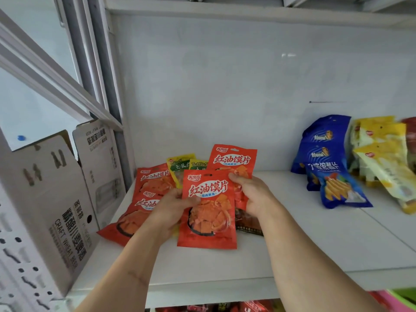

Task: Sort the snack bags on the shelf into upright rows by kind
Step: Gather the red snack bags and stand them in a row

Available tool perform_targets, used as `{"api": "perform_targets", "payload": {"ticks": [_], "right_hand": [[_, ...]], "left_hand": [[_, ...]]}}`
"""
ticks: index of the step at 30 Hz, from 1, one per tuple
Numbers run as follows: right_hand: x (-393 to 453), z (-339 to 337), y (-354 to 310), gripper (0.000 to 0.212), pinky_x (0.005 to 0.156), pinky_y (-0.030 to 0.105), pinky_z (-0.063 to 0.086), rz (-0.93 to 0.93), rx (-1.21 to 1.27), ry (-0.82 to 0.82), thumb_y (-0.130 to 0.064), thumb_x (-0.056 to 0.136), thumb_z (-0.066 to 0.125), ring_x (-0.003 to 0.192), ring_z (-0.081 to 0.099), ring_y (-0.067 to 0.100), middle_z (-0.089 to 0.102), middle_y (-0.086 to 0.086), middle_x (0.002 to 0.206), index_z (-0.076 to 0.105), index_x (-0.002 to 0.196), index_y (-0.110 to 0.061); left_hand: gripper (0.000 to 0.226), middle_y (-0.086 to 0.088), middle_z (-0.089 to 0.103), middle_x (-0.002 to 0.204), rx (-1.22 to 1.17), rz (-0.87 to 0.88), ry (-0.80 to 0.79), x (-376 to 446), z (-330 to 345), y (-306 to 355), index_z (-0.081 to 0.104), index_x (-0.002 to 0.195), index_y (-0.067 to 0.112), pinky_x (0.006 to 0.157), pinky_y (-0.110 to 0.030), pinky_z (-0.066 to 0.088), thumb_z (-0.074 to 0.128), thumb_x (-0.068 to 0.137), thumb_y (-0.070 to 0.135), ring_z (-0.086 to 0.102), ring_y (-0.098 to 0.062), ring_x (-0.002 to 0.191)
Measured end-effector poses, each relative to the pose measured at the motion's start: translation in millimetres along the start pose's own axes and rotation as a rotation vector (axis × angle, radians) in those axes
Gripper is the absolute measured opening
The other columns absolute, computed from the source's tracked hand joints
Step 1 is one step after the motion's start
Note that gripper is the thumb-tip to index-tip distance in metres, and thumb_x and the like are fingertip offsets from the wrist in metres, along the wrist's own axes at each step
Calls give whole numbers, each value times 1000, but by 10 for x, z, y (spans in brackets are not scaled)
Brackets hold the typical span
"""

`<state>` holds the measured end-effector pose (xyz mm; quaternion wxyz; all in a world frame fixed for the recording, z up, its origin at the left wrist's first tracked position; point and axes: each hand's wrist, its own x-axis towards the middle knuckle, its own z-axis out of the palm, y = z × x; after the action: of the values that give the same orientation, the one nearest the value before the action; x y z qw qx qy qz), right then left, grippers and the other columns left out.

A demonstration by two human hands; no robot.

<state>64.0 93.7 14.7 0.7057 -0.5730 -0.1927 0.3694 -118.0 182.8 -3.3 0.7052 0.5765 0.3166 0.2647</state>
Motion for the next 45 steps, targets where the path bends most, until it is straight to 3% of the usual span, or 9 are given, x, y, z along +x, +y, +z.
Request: {"api": "perform_targets", "payload": {"ticks": [5, 12, 24, 28, 33, 36, 40, 43, 45], "right_hand": [[5, -197, -143, 28, 92, 58, 55, -37, 27, -40, -26, 92, 71, 94, 75, 34, 77, 15, 101, 67, 115, -10], [222, -761, -468, 27, 89, 58, 56, -137, -64, 15, -26, 92, 71, 94, 75, 32, 77, 10, 103, 67, 118, -18], [1097, -1763, -572, 12, 78, 33, 56, -271, -262, 176, -27, 88, 77, 90, 71, 21, 75, 2, 98, 67, 93, -25], [1404, -1873, -502, 10, 71, 30, 54, -293, -315, 135, -21, 89, 75, 90, 71, 25, 74, 7, 99, 65, 90, -21], [1581, -1851, -469, 11, 67, 20, 47, -362, -346, 54, -31, 91, 72, 82, 66, 5, 69, -15, 87, 63, 86, -30], [1687, -1826, -426, 9, 68, 20, 49, -385, -341, 26, -34, 90, 73, 81, 70, 3, 73, -14, 85, 67, 88, -27], [1810, -1830, -422, 19, 64, 20, 47, -339, -283, 46, -31, 91, 72, 84, 69, 6, 73, -8, 95, 65, 104, -20], [1875, -1852, -433, 8, 61, 17, 46, -305, -281, 65, -28, 96, 66, 80, 66, 1, 72, -6, 97, 63, 102, -23], [1891, -1852, -448, 19, 63, 20, 47, -283, -267, 95, -35, 99, 59, 83, 66, 5, 71, -5, 100, 63, 112, -21]], "left_hand": [[24, -11, 78, 109, 13, 18, -6, 88, 120, -26, 65, 119, 8, 79, -39, 60, 59, 97, -1, 75, -28, 98], [26, -10, 78, 109, -15, 127, 30, 308, 488, 68, 66, 118, 13, 94, -48, 56, 54, 99, -2, 73, -30, 104], [18, -1, 78, 108, 93, 207, 214, 983, 1480, 111, 65, 117, 21, 93, -52, 57, 60, 100, 16, 74, -26, 101], [17, 0, 79, 104, 107, 201, 245, 1126, 1757, 41, 65, 112, 22, 91, -48, 59, 58, 101, 10, 75, -24, 98], [18, 1, 77, 106, 177, 177, 338, 1308, 1969, -58, 64, 112, 25, 92, -47, 59, 60, 99, 13, 73, -22, 100], [17, 1, 74, 110, 231, 169, 390, 1406, 2018, -72, 62, 111, 27, 92, -47, 58, 60, 99, 15, 70, -21, 100], [14, 9, 68, 100, 341, 218, 408, 1563, 2108, -30, 57, 109, 27, 69, -28, 52, 55, 102, 15, 63, -9, 89], [19, 14, 64, 98, 365, 252, 390, 1698, 2241, 1, 53, 120, 26, 65, -25, 50, 53, 103, 16, 61, -5, 87], [17, 17, 60, 93, 388, 257, 404, 1795, 2335, -11, 49, 116, 27, 61, -21, 48, 52, 104, 15, 57, 0, 82]]}}
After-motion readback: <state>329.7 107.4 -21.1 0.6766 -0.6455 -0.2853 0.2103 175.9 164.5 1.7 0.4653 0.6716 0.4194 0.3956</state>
